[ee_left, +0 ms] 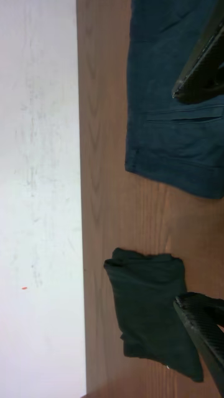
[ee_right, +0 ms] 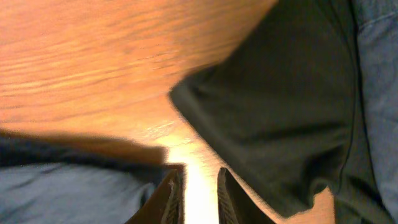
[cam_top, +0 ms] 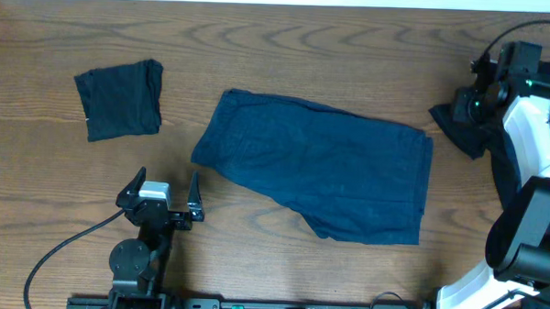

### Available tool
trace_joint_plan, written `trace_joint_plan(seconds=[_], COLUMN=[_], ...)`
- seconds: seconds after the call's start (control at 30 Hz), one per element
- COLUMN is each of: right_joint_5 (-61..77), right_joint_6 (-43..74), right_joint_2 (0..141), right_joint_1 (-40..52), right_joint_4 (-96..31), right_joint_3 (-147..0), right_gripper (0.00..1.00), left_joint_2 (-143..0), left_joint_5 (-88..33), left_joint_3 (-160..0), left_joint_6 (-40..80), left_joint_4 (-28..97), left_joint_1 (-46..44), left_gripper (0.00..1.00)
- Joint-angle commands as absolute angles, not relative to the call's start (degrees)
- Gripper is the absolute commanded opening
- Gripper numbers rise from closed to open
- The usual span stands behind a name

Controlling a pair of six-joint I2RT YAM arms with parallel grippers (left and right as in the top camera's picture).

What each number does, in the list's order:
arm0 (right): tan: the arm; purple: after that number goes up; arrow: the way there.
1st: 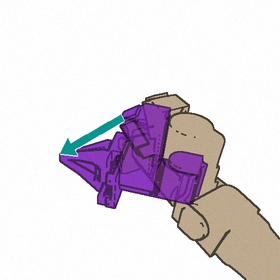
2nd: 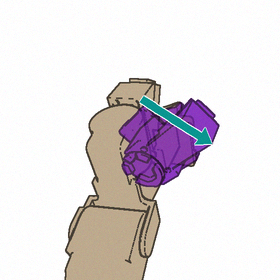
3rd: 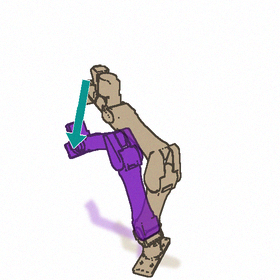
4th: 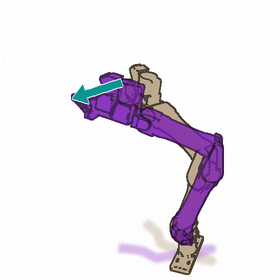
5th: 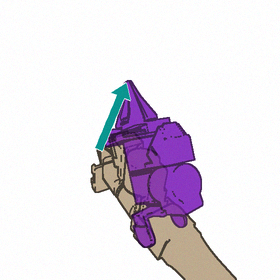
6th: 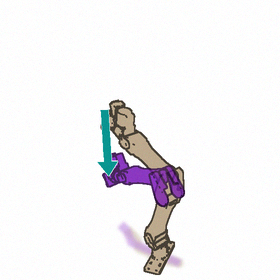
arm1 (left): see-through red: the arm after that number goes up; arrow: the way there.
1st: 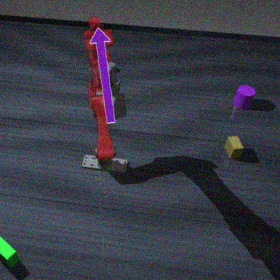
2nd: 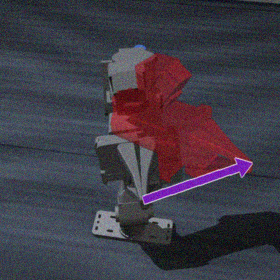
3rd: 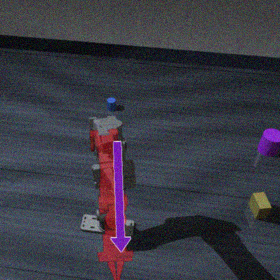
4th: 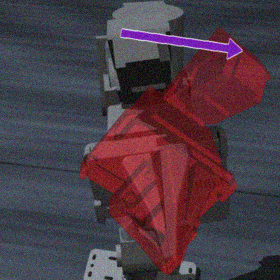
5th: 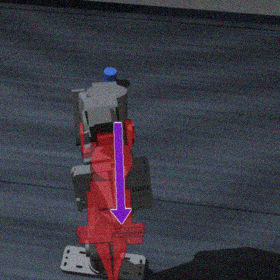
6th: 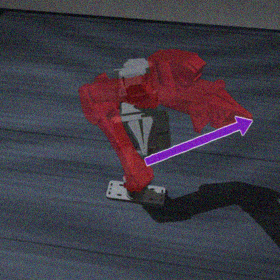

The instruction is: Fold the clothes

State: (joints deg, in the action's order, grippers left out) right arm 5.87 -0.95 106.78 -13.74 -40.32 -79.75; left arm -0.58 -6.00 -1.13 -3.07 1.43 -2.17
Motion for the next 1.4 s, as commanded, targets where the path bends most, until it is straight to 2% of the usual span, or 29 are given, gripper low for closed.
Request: trace_joint_plan(seconds=[0.0,0.17,0.5,0.93,1.13,1.37], right_joint_5=[7.11,7.09,5.98,1.93,4.86,13.63], right_joint_6=[-2.48,-2.92,-4.84,-4.84,-5.43,-4.71], right_joint_2=[109.03,111.0,119.37,122.54,121.08,115.37], right_joint_1=[-15.35,-16.32,-17.76,-25.45,-26.11,-24.1], right_joint_4=[-36.91,-30.92,-22.85,-12.97,-14.74,-27.94], right_joint_3=[-76.71,-73.87,-71.85,-72.27,-77.54,-91.79], right_gripper=[0.17,0.13,0.13,0.18,0.19,0.33], left_joint_2=[-0.23,-0.23,-0.23,-0.23,-0.23,-0.23], left_joint_5=[-6.9,-6.9,-6.87,-6.87,-6.87,-6.9], left_joint_3=[-0.23,-0.23,-0.23,-0.23,-0.23,-0.23], left_joint_6=[-3.62,-3.64,-3.62,-3.62,-3.62,-3.62], left_joint_4=[3.38,3.38,3.38,3.38,3.38,3.38], left_joint_1=[-2.44,-2.44,-2.44,-2.44,-2.44,-2.44], left_gripper=[0.98,0.98,0.98,0.98,0.98,0.98])
